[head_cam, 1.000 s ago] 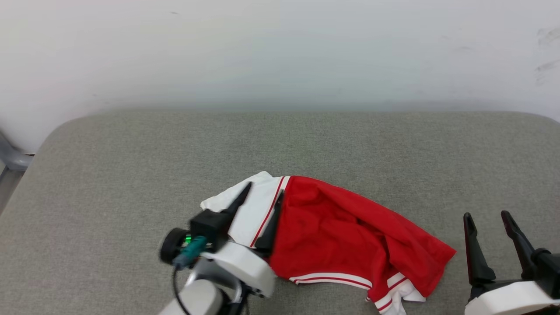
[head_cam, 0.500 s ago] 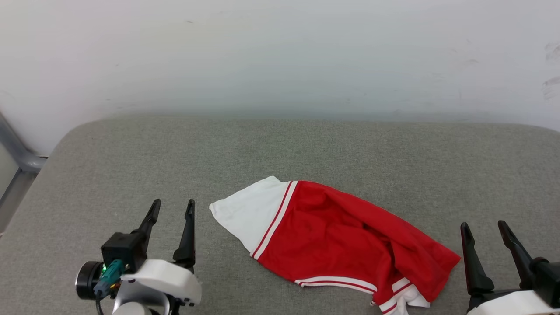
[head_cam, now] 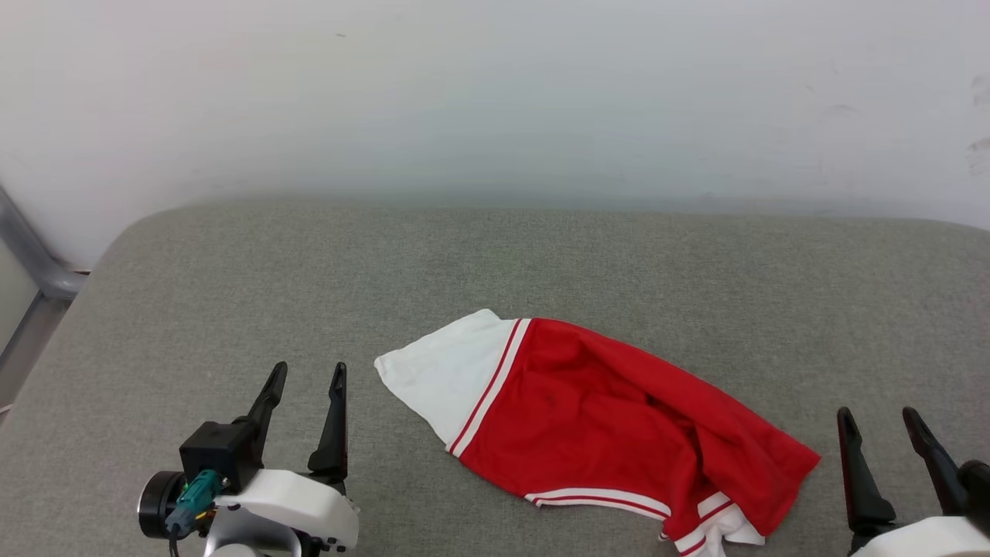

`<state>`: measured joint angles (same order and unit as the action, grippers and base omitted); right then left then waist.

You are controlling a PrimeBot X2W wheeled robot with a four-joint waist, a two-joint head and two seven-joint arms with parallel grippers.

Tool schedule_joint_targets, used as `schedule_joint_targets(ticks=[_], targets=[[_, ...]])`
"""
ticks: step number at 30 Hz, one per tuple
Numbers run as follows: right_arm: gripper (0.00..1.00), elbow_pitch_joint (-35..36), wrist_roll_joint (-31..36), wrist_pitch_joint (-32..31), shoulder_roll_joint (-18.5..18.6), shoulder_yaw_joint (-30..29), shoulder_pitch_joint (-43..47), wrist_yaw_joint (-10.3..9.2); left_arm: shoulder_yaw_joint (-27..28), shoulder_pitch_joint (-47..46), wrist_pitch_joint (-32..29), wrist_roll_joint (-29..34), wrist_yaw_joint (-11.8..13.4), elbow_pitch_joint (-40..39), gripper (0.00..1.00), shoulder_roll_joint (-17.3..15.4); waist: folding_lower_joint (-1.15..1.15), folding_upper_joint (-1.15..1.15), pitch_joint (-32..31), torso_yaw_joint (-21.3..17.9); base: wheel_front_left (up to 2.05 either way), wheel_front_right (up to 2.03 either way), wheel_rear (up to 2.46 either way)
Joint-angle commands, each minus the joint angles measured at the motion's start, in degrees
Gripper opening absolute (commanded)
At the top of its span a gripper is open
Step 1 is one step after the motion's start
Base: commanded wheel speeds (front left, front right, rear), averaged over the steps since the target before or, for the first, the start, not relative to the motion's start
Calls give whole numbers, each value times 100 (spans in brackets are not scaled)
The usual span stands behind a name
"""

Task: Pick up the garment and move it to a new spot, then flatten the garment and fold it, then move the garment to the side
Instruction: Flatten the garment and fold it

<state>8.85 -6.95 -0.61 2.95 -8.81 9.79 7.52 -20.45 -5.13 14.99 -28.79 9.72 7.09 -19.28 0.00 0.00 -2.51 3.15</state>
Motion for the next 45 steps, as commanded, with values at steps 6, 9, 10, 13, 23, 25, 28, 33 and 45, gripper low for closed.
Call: schedule_joint_targets(ticks=[6, 9, 10, 13, 23, 25, 28, 33, 45], targets=[[100, -596, -237, -799, -11, -543, 71, -6, -60, -136, 22, 77, -74, 20, 100, 138, 0, 0, 138, 174, 0, 0, 0], [100, -867, -318, -1418, 7, -666, -63, -5, -84, -195, 22, 79, -89, 9, 100, 210, 0, 0, 242, 281, 0, 0, 0], [100, -872, -387, -1576, 71, -648, -150, -5, -83, -234, 22, 90, -93, -11, 100, 225, 0, 0, 308, 312, 0, 0, 0], [100, -938, -614, -2062, 313, -442, -385, -5, -75, -305, 22, 136, -100, -83, 100, 288, 0, 0, 526, 391, 0, 0, 0], [100, -1634, -1148, -3464, 1451, 554, -1334, -6, -19, -680, 22, 300, -231, -138, 100, 541, 0, 0, 1183, 640, 0, 0, 0], [100, -1933, -1241, -3733, 1599, 722, -1446, -6, -8, -740, 22, 331, -270, -135, 100, 608, 0, 0, 1286, 675, 0, 0, 0], [100, -2395, -1377, -4161, 1732, 940, -1532, -8, 22, -799, 22, 382, -317, -104, 100, 659, 0, 0, 1399, 716, 0, 0, 0], [0, -2660, -1645, -4330, 1835, 1142, -1795, -9, 102, -835, 22, 454, -408, -40, 100, 771, 0, 0, 1485, 758, 0, 0, 0], [0, -1997, -1512, -3802, 2652, 1890, -3719, -7, 199, -930, 22, 619, -585, 68, 100, 1017, 0, 0, 1545, 835, 0, 0, 0]])
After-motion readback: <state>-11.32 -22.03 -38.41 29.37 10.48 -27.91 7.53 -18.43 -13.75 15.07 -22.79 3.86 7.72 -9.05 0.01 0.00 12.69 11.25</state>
